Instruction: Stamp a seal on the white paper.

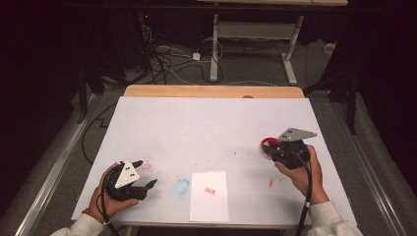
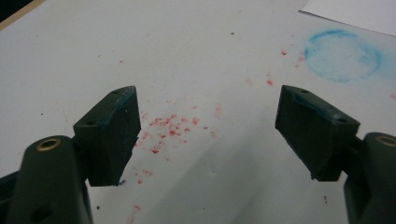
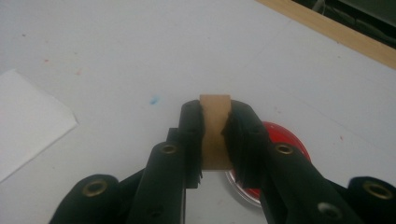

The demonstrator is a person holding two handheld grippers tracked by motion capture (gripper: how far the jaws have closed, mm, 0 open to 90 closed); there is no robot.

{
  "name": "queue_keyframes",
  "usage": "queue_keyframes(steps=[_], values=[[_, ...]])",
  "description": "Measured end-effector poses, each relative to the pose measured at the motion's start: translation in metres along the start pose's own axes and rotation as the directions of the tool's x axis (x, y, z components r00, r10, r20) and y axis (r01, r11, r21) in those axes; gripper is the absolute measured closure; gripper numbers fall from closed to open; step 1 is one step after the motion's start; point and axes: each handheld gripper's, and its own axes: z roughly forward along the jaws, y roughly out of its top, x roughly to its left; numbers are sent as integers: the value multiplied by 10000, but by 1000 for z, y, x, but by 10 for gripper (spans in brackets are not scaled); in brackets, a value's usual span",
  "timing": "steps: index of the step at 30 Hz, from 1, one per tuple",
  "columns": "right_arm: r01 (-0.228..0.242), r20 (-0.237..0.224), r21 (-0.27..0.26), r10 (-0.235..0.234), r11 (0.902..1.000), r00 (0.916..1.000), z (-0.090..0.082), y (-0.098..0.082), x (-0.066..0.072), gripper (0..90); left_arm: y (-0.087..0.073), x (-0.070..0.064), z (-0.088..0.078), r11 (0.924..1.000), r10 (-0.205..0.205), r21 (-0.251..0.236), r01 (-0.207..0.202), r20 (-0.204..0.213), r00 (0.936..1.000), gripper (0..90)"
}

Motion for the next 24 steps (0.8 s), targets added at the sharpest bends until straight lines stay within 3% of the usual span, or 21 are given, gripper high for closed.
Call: queue_keyframes(steps=[14,24], values=[[-1014,641,755,966,9920,9933,27,-13,-30,762,0,-1,1,9999,-126,78,126,87,9999,215],[-1252,799,1333,1153,9831,9901,47,-16,-34,761,-1,-1,1,9998,-147,103,145,111,9998,215]])
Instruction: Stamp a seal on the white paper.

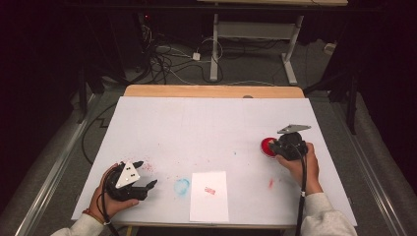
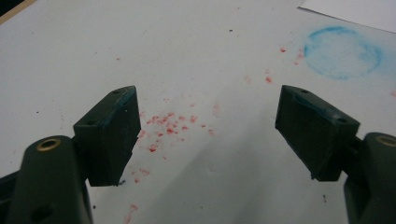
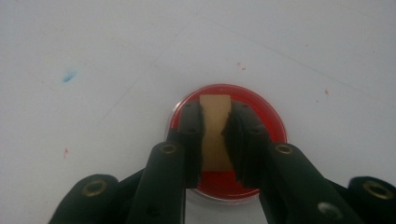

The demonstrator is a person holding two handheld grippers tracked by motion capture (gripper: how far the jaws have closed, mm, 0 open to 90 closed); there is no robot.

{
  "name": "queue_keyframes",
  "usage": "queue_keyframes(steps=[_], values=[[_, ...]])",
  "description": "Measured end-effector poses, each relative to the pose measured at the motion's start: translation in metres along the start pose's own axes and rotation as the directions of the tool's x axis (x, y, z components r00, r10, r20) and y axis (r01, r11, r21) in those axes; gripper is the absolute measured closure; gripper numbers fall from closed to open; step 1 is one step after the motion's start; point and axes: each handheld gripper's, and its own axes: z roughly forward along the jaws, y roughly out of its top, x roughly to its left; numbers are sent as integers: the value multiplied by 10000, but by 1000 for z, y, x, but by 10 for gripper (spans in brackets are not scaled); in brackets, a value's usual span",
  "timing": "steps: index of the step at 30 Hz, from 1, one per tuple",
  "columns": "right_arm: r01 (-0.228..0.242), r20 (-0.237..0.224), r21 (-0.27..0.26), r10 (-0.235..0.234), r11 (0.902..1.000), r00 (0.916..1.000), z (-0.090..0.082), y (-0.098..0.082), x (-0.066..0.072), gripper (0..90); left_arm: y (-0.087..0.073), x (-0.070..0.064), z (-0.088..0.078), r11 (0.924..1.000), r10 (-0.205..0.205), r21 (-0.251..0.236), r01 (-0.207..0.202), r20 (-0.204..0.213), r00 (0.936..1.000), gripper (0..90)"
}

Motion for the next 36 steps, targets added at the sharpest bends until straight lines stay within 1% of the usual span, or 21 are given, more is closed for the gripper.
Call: queue_keyframes(steps=[9,13,18,19,22,23,24,27,28,29,31,34,36], values=[[-187,37,225,186,9996,9998,7,-2,-4,761,-1,0,0,10000,-19,17,19,7,10000,215],[-121,74,266,119,9996,9999,9,-2,-3,761,-1,0,0,10000,-18,27,18,26,10000,215],[-171,54,245,169,9996,9998,10,-3,-4,762,-1,0,0,10000,-22,36,22,32,10000,215],[-181,48,243,180,9995,9998,10,-3,-4,762,0,0,0,10000,78,-11,-78,-17,10000,215],[-166,72,249,165,9996,9998,11,-3,-3,762,0,0,0,10000,87,-7,-87,-17,10000,215],[-146,92,255,144,9996,9999,11,-2,-3,762,0,0,0,10000,85,-6,-85,-23,10000,215],[-150,117,248,147,9996,9998,11,-2,-3,762,-1,-1,0,10000,-16,40,15,34,10000,215],[-153,113,233,151,9996,9998,11,-3,-3,761,-1,0,0,10000,-9,39,9,21,10000,215],[-175,97,223,172,9996,9998,11,-3,-3,760,-1,0,0,10000,83,-16,-83,-28,10000,215],[-189,109,229,186,9996,9998,11,-3,-3,758,-1,0,0,10000,-10,28,10,22,10000,215],[-212,145,219,209,9995,9997,10,-3,-3,749,-1,0,0,10000,-6,31,6,11,10000,215],[-264,150,181,261,9995,9995,10,-3,-3,692,-1,0,0,10000,-5,30,5,9,10000,215],[-262,202,124,260,9996,9995,9,-3,-3,691,-1,1,0,10000,-11,27,11,9,10000,215]])
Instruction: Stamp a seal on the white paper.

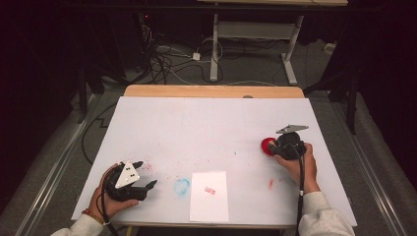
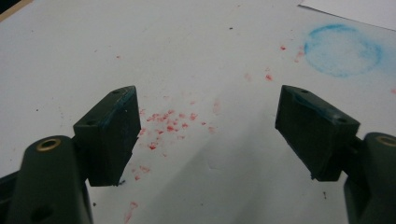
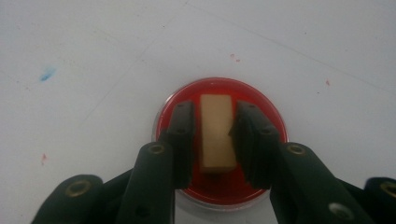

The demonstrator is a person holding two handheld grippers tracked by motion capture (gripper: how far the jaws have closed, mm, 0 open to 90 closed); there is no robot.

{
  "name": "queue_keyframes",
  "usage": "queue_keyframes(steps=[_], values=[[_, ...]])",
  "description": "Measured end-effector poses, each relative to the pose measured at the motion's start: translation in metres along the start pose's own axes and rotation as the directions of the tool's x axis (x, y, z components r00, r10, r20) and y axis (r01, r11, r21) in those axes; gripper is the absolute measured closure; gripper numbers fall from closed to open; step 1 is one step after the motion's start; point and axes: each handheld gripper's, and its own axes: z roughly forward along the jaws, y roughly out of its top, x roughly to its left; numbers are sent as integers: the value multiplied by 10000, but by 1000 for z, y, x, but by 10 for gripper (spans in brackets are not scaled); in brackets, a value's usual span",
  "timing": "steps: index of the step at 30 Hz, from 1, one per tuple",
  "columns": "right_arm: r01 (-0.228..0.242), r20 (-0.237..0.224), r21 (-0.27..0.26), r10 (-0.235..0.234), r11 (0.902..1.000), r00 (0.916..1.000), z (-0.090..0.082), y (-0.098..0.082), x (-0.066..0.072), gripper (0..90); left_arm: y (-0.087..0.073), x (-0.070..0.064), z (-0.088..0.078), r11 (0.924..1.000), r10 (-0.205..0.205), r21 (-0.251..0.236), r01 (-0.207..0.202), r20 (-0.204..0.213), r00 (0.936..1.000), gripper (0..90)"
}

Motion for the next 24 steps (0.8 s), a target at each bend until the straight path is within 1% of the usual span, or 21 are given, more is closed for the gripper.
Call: queue_keyframes(steps=[2,3,6,12,13,14,15,17,18,19,21,22,24], values=[[-7,51,-91,8,10000,10000,-2,1,1,668,0,0,0,10000,15,2,-15,-7,10000,215],[33,51,-136,-32,9999,10000,-3,1,1,663,0,0,0,9999,108,-49,-109,-50,9999,215],[38,157,-267,-33,9996,9999,-5,2,1,642,1,0,0,9999,122,-60,-122,-71,9999,215],[166,74,-797,-160,9967,9998,-15,4,4,604,0,1,0,9999,106,-70,-106,-52,9999,215],[194,85,-910,-187,9957,9998,-16,4,5,594,0,0,0,10000,-7,-20,7,-9,10000,215],[179,40,-1007,-176,9948,9998,-18,5,5,590,0,1,0,10000,-15,-27,15,-8,10000,215],[186,26,-1087,-185,9939,9998,-19,5,5,585,0,1,0,9999,85,-82,-85,-57,9999,215],[260,68,-1290,-254,9913,9997,-22,6,6,563,-1,2,1,10000,34,-72,-34,-40,10000,215],[308,64,-1398,-302,9897,9995,-23,7,6,554,-2,2,1,10000,-65,-31,65,16,10000,215],[253,18,-1471,-253,9888,9997,-24,7,6,543,-2,3,1,10000,-83,-28,83,44,10000,215],[352,-8,-1690,-359,9850,9994,-27,8,8,515,-1,4,1,10000,28,-64,-28,-29,10000,215],[383,36,-1774,-383,9834,9993,-28,9,9,505,-1,3,2,10000,-76,-31,76,39,10000,215],[393,33,-1873,-394,9815,9992,-30,9,10,482,-1,3,2,10000,-51,-49,52,57,10000,215]])
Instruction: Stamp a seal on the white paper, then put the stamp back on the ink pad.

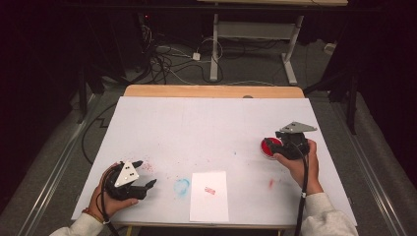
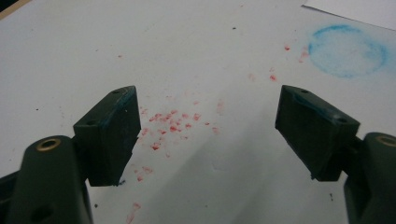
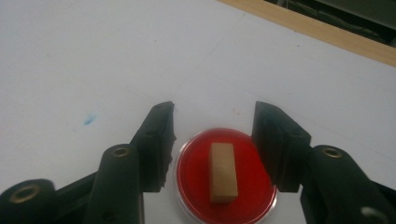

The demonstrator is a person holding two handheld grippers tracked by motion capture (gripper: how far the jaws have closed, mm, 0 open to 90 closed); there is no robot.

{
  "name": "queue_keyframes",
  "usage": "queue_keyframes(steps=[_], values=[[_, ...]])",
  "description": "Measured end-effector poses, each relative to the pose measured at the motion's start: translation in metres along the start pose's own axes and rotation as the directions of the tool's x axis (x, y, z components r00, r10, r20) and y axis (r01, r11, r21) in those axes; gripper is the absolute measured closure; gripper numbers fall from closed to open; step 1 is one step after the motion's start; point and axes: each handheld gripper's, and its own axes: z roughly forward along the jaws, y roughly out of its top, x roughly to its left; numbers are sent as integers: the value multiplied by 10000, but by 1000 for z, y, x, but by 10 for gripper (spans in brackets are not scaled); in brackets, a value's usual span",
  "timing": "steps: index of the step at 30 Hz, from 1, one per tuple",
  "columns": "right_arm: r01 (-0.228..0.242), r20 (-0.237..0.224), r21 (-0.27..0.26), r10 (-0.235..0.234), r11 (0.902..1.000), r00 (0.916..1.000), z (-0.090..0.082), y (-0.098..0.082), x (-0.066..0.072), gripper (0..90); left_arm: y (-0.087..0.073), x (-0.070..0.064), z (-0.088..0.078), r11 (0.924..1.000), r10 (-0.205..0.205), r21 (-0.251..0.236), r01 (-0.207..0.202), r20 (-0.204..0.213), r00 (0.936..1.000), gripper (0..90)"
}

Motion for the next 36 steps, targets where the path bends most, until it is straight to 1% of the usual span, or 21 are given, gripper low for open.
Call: queue_keyframes(steps=[1,4,6,7,8,9,10,12,13,14,16,17,18,21,22,25,26,28,30,33,36], values=[[66,25,-77,-66,9999,10000,-1,0,0,473,0,0,0,10000,33,14,-33,1,10000,215],[29,94,-281,-26,9996,10000,-6,1,1,429,0,-1,-1,10000,68,31,-68,-2,10000,215],[40,99,-382,-36,9993,9999,-8,2,2,409,0,-1,-2,9998,177,-6,-177,-71,9998,215],[62,84,-450,-58,9990,9999,-9,3,2,396,0,0,-2,9999,153,-22,-153,-88,9998,214],[47,65,-533,-44,9986,10000,-10,3,3,385,0,-1,-2,10000,35,13,-35,-35,10000,215],[55,71,-563,-51,9984,10000,-10,3,3,379,0,-1,-2,10000,44,17,-44,-42,10000,214],[99,60,-540,-96,9985,9999,-10,3,4,371,0,-1,-2,9999,163,-18,-163,-91,9998,214],[151,36,-579,-149,9982,9999,-11,4,5,365,-1,-2,-1,10000,44,52,-44,-18,10000,214],[137,35,-616,-135,9980,9999,-11,4,6,364,-1,-1,-1,10000,44,46,-44,-27,10000,214],[187,43,-621,-184,9979,9998,-11,5,7,362,0,-1,-2,9999,146,-2,-146,-77,9999,214],[241,52,-645,-238,9976,9997,-12,6,8,359,-1,-1,-2,10000,9,20,-9,-32,10000,214],[231,31,-678,-229,9974,9997,-12,6,8,358,-2,0,-2,10000,83,10,-83,-94,9999,214],[203,-20,-681,-205,9975,9998,-12,7,8,354,-3,-1,-2,10000,-32,80,32,-32,10000,215],[195,-2,-724,-196,9972,9998,-12,8,10,331,-2,-1,-3,10000,-21,77,22,-66,10000,214],[255,-12,-770,-257,9967,9997,-13,8,10,329,-2,-1,-3,10000,74,2,-74,-128,9999,214],[228,40,-913,-225,9956,9997,-17,9,13,314,-1,-2,-3,10000,23,82,-22,-69,10000,214],[260,13,-1012,-260,9945,9997,-19,9,14,312,0,-2,-2,9999,154,28,-153,-125,9998,214],[265,226,-1042,-243,9942,9994,-21,10,16,283,1,-3,-2,9998,214,23,-214,-114,9997,214],[318,323,-1064,-285,9938,9991,-22,11,19,272,1,-3,-1,9998,202,56,-201,-94,9998,214],[154,182,-1394,-130,9901,9997,-26,10,23,248,1,-3,-2,9997,225,17,-225,-90,9997,214],[322,210,-1557,-293,9873,9993,-29,11,28,221,0,-3,-3,9997,228,18,-227,-123,9997,214]])
